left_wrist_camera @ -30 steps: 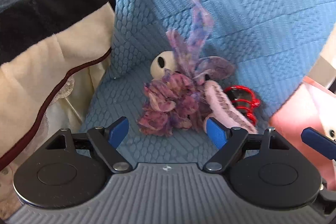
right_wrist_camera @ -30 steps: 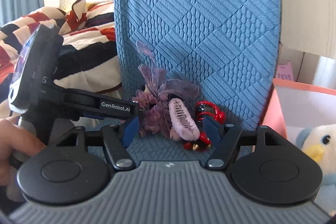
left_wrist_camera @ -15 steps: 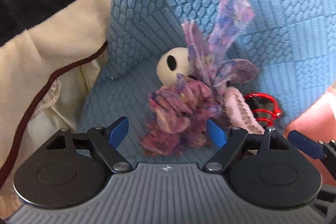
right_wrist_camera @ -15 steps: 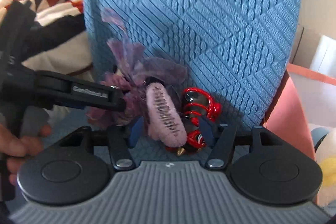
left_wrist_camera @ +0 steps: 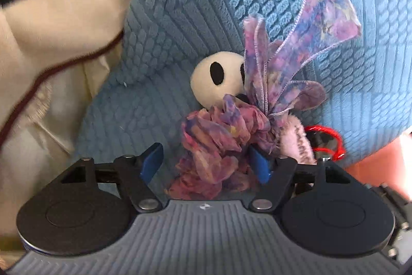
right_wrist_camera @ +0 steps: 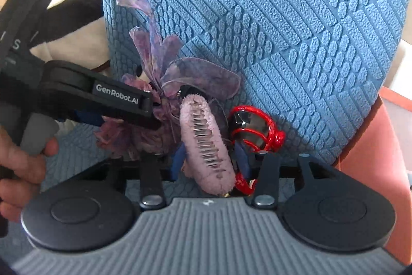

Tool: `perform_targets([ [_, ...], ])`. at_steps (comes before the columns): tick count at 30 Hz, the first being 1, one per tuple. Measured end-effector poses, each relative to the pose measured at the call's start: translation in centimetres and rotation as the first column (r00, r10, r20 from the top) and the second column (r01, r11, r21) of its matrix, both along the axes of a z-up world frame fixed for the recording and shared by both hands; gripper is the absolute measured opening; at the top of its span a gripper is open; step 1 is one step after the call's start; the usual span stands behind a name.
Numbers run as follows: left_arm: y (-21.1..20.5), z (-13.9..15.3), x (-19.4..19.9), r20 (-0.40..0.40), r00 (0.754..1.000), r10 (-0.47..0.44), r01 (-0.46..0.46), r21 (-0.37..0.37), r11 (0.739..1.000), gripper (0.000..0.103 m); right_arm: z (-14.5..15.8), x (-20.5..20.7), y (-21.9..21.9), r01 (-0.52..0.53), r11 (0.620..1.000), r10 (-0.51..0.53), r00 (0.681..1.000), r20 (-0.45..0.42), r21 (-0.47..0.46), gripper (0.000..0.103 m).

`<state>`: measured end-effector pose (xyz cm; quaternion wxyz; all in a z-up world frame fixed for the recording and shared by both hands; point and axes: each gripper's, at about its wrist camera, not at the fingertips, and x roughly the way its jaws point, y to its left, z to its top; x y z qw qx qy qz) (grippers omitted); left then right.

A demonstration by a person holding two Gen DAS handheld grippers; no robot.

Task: Organize objects
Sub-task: 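Close the left gripper on the purple scrunchie while the right gripper grasps the pink comb, then lift the scrunchie with the left gripper while the right gripper lifts the pink comb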

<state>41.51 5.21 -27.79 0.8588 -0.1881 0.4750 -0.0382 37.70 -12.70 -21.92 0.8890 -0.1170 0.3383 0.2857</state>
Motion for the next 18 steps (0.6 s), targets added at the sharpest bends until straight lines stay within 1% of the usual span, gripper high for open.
perform_targets([
  [1, 0.1, -0.1, 0.1, -0.004, 1.000, 0.002, -0.002, -0.010, 1.000, 0.067, 0.0, 0.0, 0.0, -0.009, 1.000, 0.009, 1.000, -0.007, 0.002, 0.039],
  [3, 0.2, -0.2, 0.1, -0.010, 1.000, 0.002, -0.002, -0.017, 1.000, 0.057, 0.1, -0.2, 0.0, -0.017, 1.000, 0.017, 1.000, -0.006, -0.001, 0.038],
  [4, 0.2, -0.3, 0.0, -0.012, 1.000, 0.000, -0.001, -0.025, 1.000, 0.055, 0.1, -0.3, 0.1, -0.020, 1.000, 0.020, 1.000, -0.003, -0.004, 0.038],
  [6, 0.2, -0.2, -0.2, -0.013, 1.000, -0.007, 0.007, -0.043, 0.999, 0.044, 0.3, -0.4, 0.1, -0.024, 1.000, 0.024, 1.000, -0.003, -0.008, 0.038],
  [7, 0.2, -0.2, -0.2, -0.015, 1.000, -0.009, 0.008, -0.051, 0.999, 0.040, 0.4, -0.5, 0.1, -0.024, 1.000, 0.024, 1.000, -0.002, -0.008, 0.038],
  [9, 0.4, -0.1, -0.6, -0.020, 1.000, -0.006, 0.005, -0.077, 0.997, 0.030, 0.8, -0.8, -0.1, -0.027, 1.000, 0.027, 1.000, -0.003, -0.003, 0.037],
  [10, 0.4, 0.0, -0.8, -0.018, 1.000, -0.002, 0.001, -0.087, 0.996, 0.029, 1.1, -0.9, -0.2, -0.032, 1.000, 0.032, 1.000, -0.001, 0.000, 0.037],
  [11, 0.5, 0.1, -1.0, -0.016, 1.000, 0.004, -0.005, -0.094, 0.996, 0.026, 1.3, -1.2, -0.3, -0.036, 0.999, 0.036, 0.999, 0.005, 0.000, 0.032],
  [12, 0.6, 0.2, -1.3, -0.015, 1.000, 0.013, -0.014, -0.105, 0.994, 0.023, 1.6, -1.5, -0.4, -0.041, 0.999, 0.041, 0.999, 0.010, -0.001, 0.014],
  [15, 0.9, 0.6, -1.9, -0.006, 1.000, 0.024, -0.025, -0.148, 0.989, 0.018, 2.6, -2.4, -0.7, -0.055, 0.998, 0.055, 0.998, 0.035, -0.005, 0.013],
  [18, 0.9, 1.5, -2.9, 0.025, 0.999, 0.027, -0.023, -0.151, 0.988, 0.015, 3.0, -2.9, -0.9, -0.059, 0.998, 0.060, 0.997, 0.052, -0.016, 0.008],
])
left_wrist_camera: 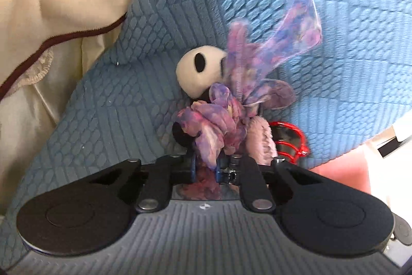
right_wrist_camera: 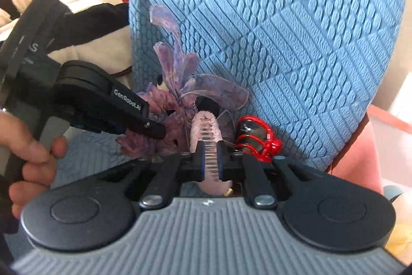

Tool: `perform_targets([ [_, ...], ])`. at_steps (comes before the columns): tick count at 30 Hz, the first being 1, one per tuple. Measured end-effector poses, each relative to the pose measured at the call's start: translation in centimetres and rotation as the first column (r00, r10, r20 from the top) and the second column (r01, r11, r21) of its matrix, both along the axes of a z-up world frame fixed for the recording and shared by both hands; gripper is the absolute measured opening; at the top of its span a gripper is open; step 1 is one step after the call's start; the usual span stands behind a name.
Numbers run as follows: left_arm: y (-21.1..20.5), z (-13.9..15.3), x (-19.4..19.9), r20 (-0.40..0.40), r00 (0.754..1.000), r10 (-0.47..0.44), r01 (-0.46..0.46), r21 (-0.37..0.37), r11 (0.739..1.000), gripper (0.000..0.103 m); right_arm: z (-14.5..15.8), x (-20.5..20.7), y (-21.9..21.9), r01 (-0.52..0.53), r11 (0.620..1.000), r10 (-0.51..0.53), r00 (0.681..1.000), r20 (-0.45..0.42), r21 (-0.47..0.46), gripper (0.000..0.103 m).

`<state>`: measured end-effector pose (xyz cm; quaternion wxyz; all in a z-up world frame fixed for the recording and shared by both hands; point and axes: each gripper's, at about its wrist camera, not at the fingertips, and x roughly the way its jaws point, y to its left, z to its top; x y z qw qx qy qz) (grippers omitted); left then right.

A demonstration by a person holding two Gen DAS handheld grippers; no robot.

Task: Organize objects
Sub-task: 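Lift the scrunchie with the left gripper while the right gripper lifts the pink comb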

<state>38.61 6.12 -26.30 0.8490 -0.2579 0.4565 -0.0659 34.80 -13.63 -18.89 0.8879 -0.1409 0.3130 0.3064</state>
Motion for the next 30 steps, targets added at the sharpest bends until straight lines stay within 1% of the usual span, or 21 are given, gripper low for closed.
perform_targets([
  [5, -0.1, 1.7, -2.7, 0.047, 0.999, -0.020, 0.020, -0.007, 1.000, 0.015, 0.4, -0.3, -0.5, 0.026, 1.000, -0.026, 1.000, -0.008, 0.006, 0.008],
  [10, 0.4, 2.8, -4.6, 0.057, 0.998, -0.005, 0.006, -0.015, 1.000, 0.015, 0.9, -1.7, -0.3, -0.006, 1.000, 0.006, 1.000, -0.019, 0.002, 0.013],
  [11, 0.6, 3.0, -4.9, 0.055, 0.999, -0.002, 0.003, -0.020, 1.000, 0.015, 0.9, -2.0, 0.0, -0.012, 1.000, 0.012, 1.000, -0.014, -0.009, 0.016],
  [12, 0.8, 3.1, -5.2, 0.052, 0.999, 0.000, 0.002, -0.023, 1.000, 0.015, 0.8, -2.2, 0.2, -0.015, 1.000, 0.015, 1.000, -0.010, -0.021, 0.025],
  [13, 0.9, 3.1, -5.6, 0.047, 0.999, 0.001, 0.000, -0.023, 1.000, 0.015, 0.6, -2.3, 0.5, -0.017, 0.999, 0.016, 1.000, -0.008, -0.035, 0.027],
  [17, 1.6, 2.9, -5.3, 0.024, 1.000, 0.014, -0.013, -0.027, 1.000, 0.015, -0.3, -2.0, 1.8, -0.016, 0.995, 0.016, 1.000, 0.000, -0.102, 0.029],
  [19, 1.7, 3.0, -5.8, 0.016, 1.000, 0.020, -0.020, -0.023, 1.000, 0.015, -0.8, -1.7, 2.2, -0.018, 0.992, 0.020, 1.000, 0.017, -0.126, 0.038],
  [20, 1.9, 2.9, -5.6, 0.011, 1.000, 0.023, -0.023, -0.024, 0.999, 0.015, -1.1, -1.4, 2.4, -0.015, 0.991, 0.018, 1.000, 0.020, -0.134, 0.049],
  [21, 2.0, 2.7, -5.5, 0.003, 1.000, 0.027, -0.027, -0.026, 0.999, 0.015, -1.3, -1.2, 2.4, -0.009, 0.990, 0.012, 1.000, 0.019, -0.139, 0.053],
  [25, 2.7, 2.0, -5.1, -0.033, 0.999, 0.040, -0.042, -0.041, 0.998, 0.015, -1.6, -0.4, 2.7, 0.000, 0.988, 0.003, 1.000, 0.020, -0.154, 0.053],
  [28, 2.8, 1.8, -4.8, -0.047, 0.998, 0.038, -0.039, -0.028, 0.999, 0.015, -1.9, 0.1, 2.8, -0.017, 0.986, 0.022, 0.999, 0.028, -0.163, 0.060],
  [30, 2.9, 1.6, -4.5, -0.059, 0.997, 0.042, -0.044, -0.021, 0.999, 0.015, -2.4, 0.6, 2.8, -0.042, 0.985, 0.043, 0.999, 0.001, -0.168, 0.060],
])
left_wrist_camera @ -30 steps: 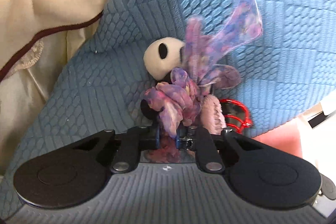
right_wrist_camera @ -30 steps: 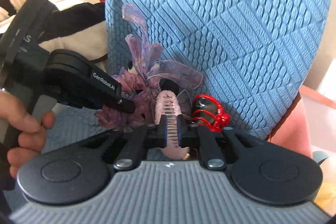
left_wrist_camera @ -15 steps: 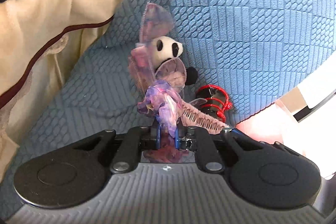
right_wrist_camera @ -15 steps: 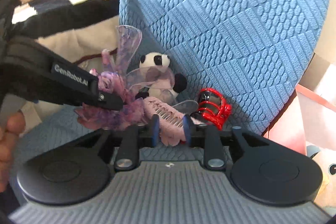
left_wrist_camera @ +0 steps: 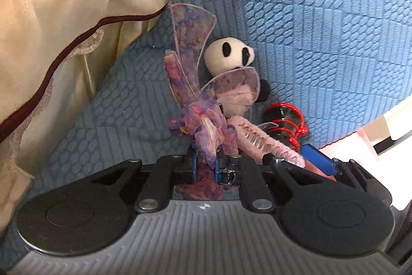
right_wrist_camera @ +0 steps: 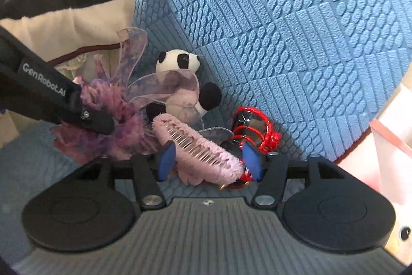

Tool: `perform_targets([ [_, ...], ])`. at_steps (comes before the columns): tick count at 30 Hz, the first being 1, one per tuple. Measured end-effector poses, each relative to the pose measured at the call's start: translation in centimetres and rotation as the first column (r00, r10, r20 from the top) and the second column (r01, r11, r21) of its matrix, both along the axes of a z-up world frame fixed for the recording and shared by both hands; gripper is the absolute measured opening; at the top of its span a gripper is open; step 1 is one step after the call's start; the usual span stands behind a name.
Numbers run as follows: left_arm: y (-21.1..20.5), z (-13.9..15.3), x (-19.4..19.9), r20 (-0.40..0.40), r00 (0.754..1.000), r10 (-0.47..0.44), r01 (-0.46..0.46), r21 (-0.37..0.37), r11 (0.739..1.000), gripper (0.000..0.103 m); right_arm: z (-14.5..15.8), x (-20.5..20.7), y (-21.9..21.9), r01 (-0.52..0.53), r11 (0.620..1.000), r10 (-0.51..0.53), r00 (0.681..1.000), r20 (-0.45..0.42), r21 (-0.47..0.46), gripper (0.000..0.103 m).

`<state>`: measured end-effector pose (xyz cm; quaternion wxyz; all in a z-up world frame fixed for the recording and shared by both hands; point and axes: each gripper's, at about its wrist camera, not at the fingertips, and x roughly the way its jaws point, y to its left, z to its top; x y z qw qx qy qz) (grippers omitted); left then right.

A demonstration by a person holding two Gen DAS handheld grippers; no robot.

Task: Organize objects
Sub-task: 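Lift the scrunchie with the left gripper while the right gripper lifts the pink comb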

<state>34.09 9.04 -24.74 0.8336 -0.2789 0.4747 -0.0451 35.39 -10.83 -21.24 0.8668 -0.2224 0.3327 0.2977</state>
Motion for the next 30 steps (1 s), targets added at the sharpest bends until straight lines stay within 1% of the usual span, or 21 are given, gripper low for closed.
perform_targets([
  [2, 0.2, -0.2, 0.2, -0.013, 1.000, 0.003, -0.003, -0.009, 1.000, 0.015, -0.3, 0.4, -0.3, -0.025, 1.000, 0.025, 0.999, -0.037, 0.013, 0.061],
  [6, 0.2, -0.7, 0.5, -0.029, 1.000, -0.007, 0.007, -0.001, 1.000, 0.015, -0.3, 0.4, -0.5, -0.067, 0.998, 0.068, 0.995, -0.072, 0.010, 0.060],
  [8, 0.2, -1.0, 0.8, -0.042, 0.999, -0.004, 0.005, 0.006, 1.000, 0.015, -0.3, 0.1, -0.7, -0.098, 0.995, 0.102, 0.987, -0.125, 0.034, 0.062],
  [9, 0.2, -1.1, 1.0, -0.049, 0.999, -0.002, 0.003, 0.007, 1.000, 0.015, -0.3, -0.1, -0.6, -0.114, 0.993, 0.118, 0.985, -0.129, 0.037, 0.062],
  [10, 0.1, -1.3, 1.2, -0.056, 0.998, 0.000, 0.000, 0.007, 1.000, 0.015, -0.2, -0.5, -0.5, -0.135, 0.991, 0.137, 0.983, -0.124, 0.026, 0.062],
  [13, -0.1, -1.6, 1.6, -0.064, 0.998, 0.008, -0.007, 0.006, 1.000, 0.015, -0.5, -1.2, 0.0, -0.160, 0.987, 0.159, 0.980, -0.119, 0.004, 0.055],
  [14, -0.1, -1.6, 1.6, -0.064, 0.998, 0.009, -0.008, 0.007, 1.000, 0.015, -0.6, -1.3, 0.1, -0.157, 0.988, 0.155, 0.982, -0.111, -0.007, 0.051],
  [15, -0.1, -1.6, 1.7, -0.064, 0.998, 0.008, -0.008, 0.010, 1.000, 0.015, -0.8, -1.5, 0.2, -0.158, 0.987, 0.155, 0.983, -0.095, -0.026, 0.043],
  [16, -0.1, -1.6, 1.7, -0.064, 0.998, 0.009, -0.008, 0.013, 1.000, 0.015, -0.9, -1.8, 0.4, -0.156, 0.986, 0.152, 0.987, -0.058, -0.059, 0.038],
  [18, -0.1, -1.7, 1.8, -0.067, 0.998, 0.011, -0.010, 0.014, 1.000, 0.015, -1.1, -2.1, 0.7, -0.167, 0.982, 0.166, 0.986, -0.019, -0.087, 0.037],
  [20, 0.0, -1.7, 1.8, -0.069, 0.998, 0.013, -0.012, 0.016, 1.000, 0.015, -1.0, -2.3, 0.7, -0.169, 0.982, 0.170, 0.985, 0.000, -0.086, 0.034],
  [21, 0.0, -1.7, 1.8, -0.069, 0.998, 0.013, -0.012, 0.016, 1.000, 0.015, -0.9, -2.3, 0.6, -0.171, 0.982, 0.172, 0.985, 0.002, -0.081, 0.032],
  [30, -0.9, -1.1, 0.2, -0.047, 0.999, -0.024, 0.025, 0.018, 1.000, 0.015, 0.5, -2.8, -0.3, -0.163, 0.986, 0.163, 0.986, 0.014, -0.037, 0.031],
])
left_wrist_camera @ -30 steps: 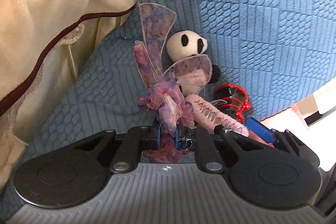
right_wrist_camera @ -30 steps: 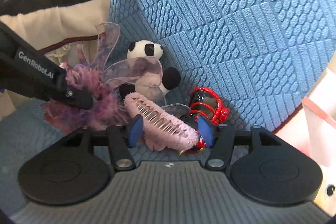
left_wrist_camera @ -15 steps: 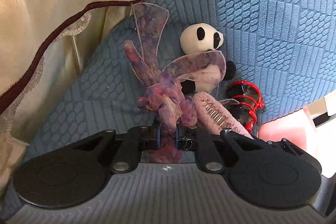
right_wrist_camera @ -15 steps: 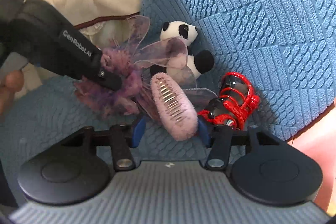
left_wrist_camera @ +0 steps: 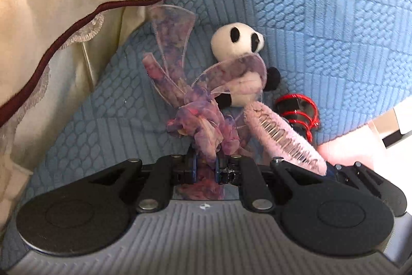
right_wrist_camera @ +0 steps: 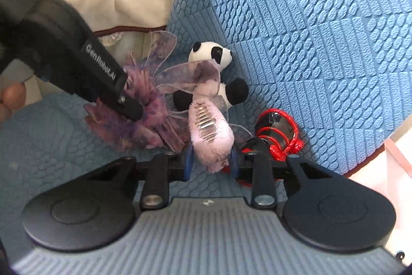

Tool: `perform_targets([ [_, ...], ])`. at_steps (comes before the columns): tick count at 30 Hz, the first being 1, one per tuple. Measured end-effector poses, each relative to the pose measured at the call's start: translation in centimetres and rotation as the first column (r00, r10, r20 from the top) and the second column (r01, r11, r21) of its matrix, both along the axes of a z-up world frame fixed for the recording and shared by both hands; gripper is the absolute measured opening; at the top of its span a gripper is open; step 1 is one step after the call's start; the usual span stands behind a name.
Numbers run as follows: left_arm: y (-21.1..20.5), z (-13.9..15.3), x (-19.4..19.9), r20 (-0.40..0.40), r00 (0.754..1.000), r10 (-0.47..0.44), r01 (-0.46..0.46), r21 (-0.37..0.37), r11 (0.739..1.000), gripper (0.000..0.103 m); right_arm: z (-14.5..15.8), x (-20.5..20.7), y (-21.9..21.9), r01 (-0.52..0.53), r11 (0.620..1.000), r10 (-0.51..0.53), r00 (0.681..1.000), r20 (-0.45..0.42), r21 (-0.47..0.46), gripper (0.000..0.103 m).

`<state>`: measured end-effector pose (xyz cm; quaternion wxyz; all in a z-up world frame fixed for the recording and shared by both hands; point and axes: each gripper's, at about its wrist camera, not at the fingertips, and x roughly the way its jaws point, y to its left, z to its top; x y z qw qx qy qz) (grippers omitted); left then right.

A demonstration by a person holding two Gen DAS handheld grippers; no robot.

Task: Organize objects
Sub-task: 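Lift the scrunchie with the left gripper while the right gripper lifts the pink comb, then carry the scrunchie in the left gripper while the right gripper carries the comb toward the box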

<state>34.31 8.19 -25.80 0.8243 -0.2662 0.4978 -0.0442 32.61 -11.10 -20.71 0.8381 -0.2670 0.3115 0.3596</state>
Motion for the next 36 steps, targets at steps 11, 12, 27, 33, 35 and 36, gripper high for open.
perform_targets([
  [11, -1.0, 0.7, -4.9, 0.013, 1.000, -0.027, 0.027, 0.009, 1.000, 0.015, 1.3, -5.4, -2.5, -0.004, 1.000, 0.004, 1.000, -0.001, -0.001, 0.011],
  [12, -1.0, 0.7, -5.4, 0.014, 0.999, -0.029, 0.028, 0.008, 1.000, 0.015, 1.5, -5.9, -2.7, -0.006, 1.000, 0.006, 1.000, 0.005, 0.001, 0.011],
  [27, -3.0, 1.0, -10.4, -0.013, 0.996, -0.092, 0.092, -0.006, 0.996, 0.028, 1.6, -10.4, -7.6, 0.076, 0.997, -0.076, 0.996, -0.053, -0.019, 0.013],
  [33, -3.0, 0.4, -10.2, -0.044, 0.997, -0.069, 0.070, 0.025, 0.997, 0.053, 1.3, -10.9, -8.0, 0.117, 0.993, -0.118, 0.990, -0.082, -0.023, 0.031],
  [35, -3.0, 0.3, -10.1, -0.047, 0.996, -0.072, 0.073, 0.025, 0.997, 0.053, 1.1, -10.8, -8.0, 0.134, 0.991, -0.136, 0.988, -0.079, -0.030, 0.043],
  [36, -3.0, 0.2, -10.0, -0.049, 0.996, -0.073, 0.075, 0.026, 0.997, 0.053, 1.0, -10.7, -7.9, 0.139, 0.990, -0.141, 0.987, -0.077, -0.033, 0.047],
])
